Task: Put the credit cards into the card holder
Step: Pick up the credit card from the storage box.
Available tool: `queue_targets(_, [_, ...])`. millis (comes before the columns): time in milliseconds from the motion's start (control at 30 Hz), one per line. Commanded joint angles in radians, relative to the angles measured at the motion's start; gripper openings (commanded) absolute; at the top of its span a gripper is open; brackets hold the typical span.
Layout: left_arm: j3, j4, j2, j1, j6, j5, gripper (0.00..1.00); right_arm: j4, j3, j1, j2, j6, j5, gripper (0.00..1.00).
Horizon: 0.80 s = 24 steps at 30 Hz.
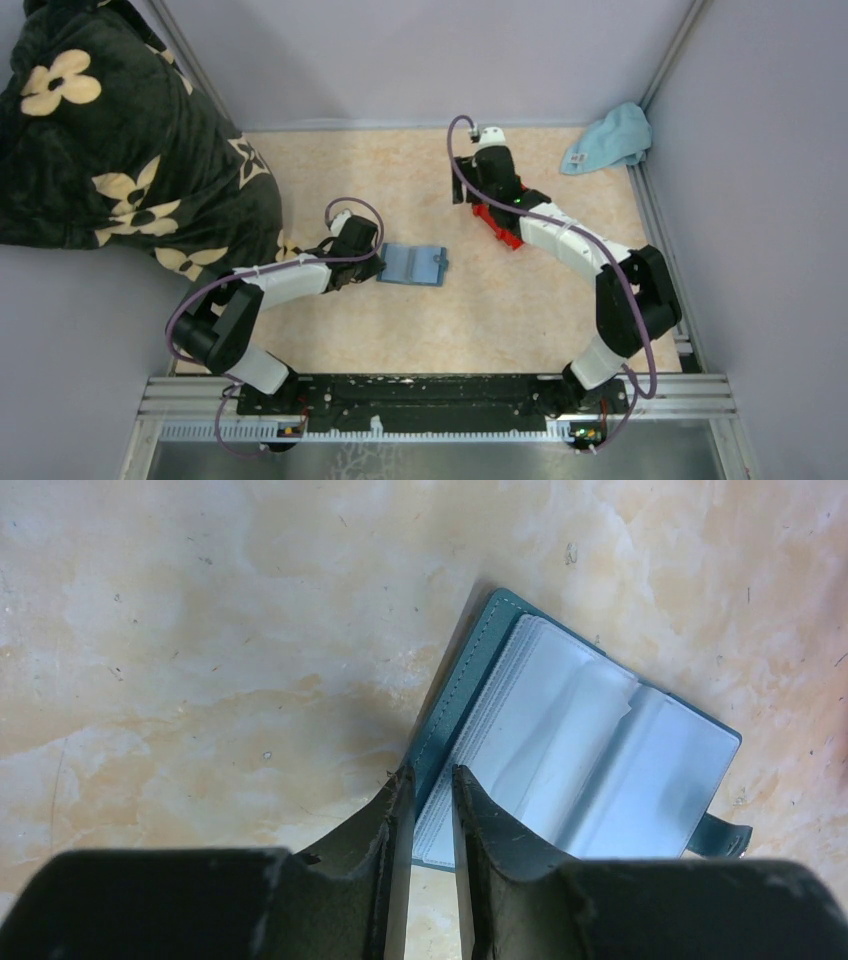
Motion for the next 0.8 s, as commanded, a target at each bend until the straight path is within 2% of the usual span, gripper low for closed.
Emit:
queue_targets(0, [-0.052,-0.094,0.074,-0.009,0.012,0.026,0.28,-0.018,0.086,-0.112,0.015,-0.026,-0.094,0.75])
queue_targets(367, [-0.048,-0.105,0.065,-0.009,0.022,0.029,0.28,-0.025,0.133,-0.256,0.117,-0.023,-0.234,0.75])
queue_targets(767, [-0.029,-0.130,0.060,-0.009,0.027,0.024,0.28,0.019,0.136,-0.351,0.219,0.021,-0.398,0.72])
